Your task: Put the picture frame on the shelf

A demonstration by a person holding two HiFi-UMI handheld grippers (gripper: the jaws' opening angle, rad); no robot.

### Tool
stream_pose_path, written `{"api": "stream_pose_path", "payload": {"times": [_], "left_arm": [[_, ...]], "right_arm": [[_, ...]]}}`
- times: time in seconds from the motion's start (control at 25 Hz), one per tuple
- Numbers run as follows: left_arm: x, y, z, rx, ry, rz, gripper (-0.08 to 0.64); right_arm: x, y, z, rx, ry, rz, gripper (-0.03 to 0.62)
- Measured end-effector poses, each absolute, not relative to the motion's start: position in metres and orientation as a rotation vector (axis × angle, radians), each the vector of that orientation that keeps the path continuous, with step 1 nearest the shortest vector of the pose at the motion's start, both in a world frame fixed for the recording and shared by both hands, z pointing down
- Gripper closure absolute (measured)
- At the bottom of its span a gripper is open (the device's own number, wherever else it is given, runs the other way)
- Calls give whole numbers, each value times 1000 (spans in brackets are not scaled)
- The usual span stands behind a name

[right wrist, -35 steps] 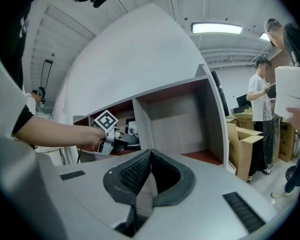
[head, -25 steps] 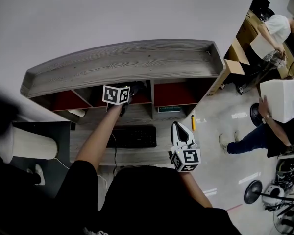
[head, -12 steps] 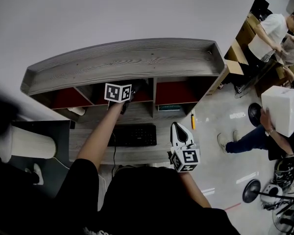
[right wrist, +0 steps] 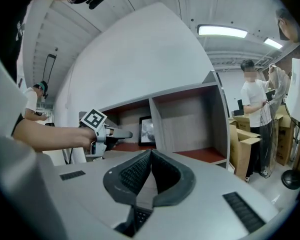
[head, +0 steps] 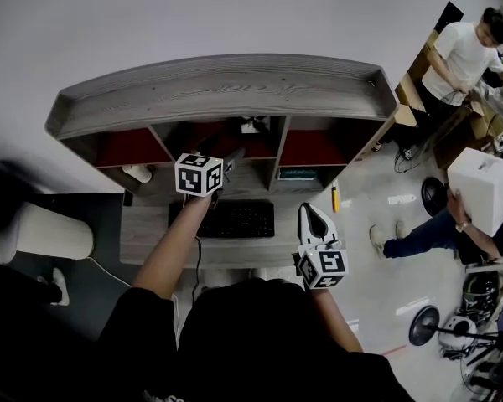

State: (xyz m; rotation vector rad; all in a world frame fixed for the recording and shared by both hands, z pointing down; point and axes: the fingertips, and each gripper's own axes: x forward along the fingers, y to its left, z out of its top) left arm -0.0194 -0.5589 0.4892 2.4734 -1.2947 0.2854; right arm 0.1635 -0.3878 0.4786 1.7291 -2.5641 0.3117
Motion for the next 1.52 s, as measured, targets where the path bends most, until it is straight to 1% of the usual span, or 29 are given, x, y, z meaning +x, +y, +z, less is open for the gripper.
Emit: {"api": "stream_pose_path", "payload": {"times": [0.12,0.28,0.36,0.48,0.6,0.64,0.72,0.96,1.16,1.36,1.52], "left_arm": [[-38,-515,481,2491,-1292,219,204],[-55,-439,474,2513,-1184,90,214],[-69,-394,474,2495,-1157,38,246],[-96,-330,466,2476,-1163,-59,343],[-107,-274,451,2489,-1136,-164,463],[-111,-258,448,2493,-1153,-177,492],[-123,-231,450,2495,-1214,-170,527],[-152,-167,486,2425,-1434,18,538],[-170,-124,488,2365,-1574,29,538],[-163,-101,474,2335,-1712,48,538],[-139,-86,462,2319,-1768,28,538]], "right_arm": [[151,-373,477,1730,-2551,301,578],[127,-349,481,1713,-2525,332,578],[107,-327,481,1686,-2521,345,578],[76,-291,475,1633,-2534,341,578],[51,-257,465,1632,-2547,399,578],[45,-246,463,1629,-2542,404,578],[33,-226,462,1611,-2520,385,578],[35,-173,477,1570,-2450,339,578],[45,-143,479,1532,-2459,334,578],[61,-140,464,1445,-2509,222,578],[86,-136,445,1431,-2530,171,578]]}}
